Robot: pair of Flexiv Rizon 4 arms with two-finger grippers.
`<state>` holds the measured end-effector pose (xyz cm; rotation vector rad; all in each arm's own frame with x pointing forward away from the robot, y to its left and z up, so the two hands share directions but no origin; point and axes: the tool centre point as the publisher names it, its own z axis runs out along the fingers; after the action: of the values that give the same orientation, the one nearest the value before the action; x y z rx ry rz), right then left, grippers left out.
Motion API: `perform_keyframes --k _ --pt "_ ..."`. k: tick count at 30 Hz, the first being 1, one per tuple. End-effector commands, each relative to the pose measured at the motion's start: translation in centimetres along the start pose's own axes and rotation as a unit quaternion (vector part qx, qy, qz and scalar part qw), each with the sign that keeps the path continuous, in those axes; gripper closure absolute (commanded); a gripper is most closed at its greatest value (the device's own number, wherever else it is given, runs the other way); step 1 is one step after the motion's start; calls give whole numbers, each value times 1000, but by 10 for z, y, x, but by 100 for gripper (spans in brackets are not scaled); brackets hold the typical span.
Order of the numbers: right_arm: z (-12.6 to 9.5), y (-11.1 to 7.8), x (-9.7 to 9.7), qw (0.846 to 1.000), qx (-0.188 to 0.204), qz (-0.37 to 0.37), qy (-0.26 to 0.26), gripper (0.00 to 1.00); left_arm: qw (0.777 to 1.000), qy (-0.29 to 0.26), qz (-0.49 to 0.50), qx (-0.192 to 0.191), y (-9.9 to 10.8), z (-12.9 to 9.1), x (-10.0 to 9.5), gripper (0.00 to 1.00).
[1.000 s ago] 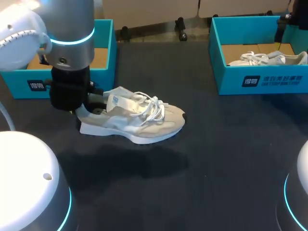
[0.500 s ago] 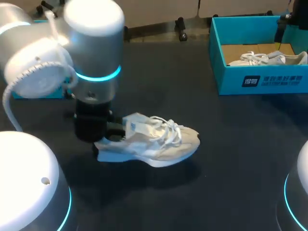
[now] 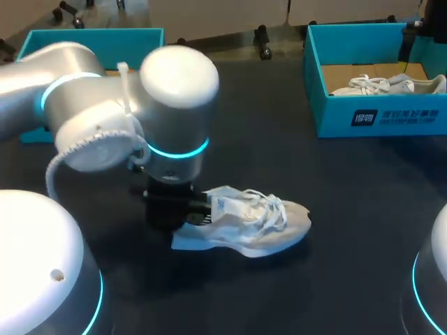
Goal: Take the shoe out of the shoebox, open the shoe tongue, remove and reinsert the insole, then place the shoe into the shoebox
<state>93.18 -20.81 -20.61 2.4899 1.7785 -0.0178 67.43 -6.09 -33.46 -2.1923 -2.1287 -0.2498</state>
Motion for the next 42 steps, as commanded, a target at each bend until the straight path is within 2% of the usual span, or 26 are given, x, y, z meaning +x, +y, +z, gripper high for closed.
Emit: perform_keyframes --k 1,5,17,34,36,39,40,42 --pt "0 -1 0 1000 -1 0 0 0 1000 5 5 -4 0 20 -24 100" --pt "0 -1 0 1000 -1 0 0 0 1000 2 25 -18 1 30 -30 100" --pt "0 -1 0 1000 -1 0 0 0 1000 6 20 -1 20 42 -49 100" --pt "0 -1 0 1000 -1 0 0 0 1000 11 21 9 29 58 -54 100" --pt "0 -1 0 1000 -1 0 0 0 1000 4 22 12 29 55 -52 70" --pt "0 -1 0 1000 -1 0 0 0 999 -12 27 14 27 45 -47 13" --pt "0 -1 0 1000 -1 0 0 0 999 -17 28 12 27 42 -46 2" --pt "0 -1 0 1000 -1 0 0 0 999 -30 29 16 25 35 -44 0"
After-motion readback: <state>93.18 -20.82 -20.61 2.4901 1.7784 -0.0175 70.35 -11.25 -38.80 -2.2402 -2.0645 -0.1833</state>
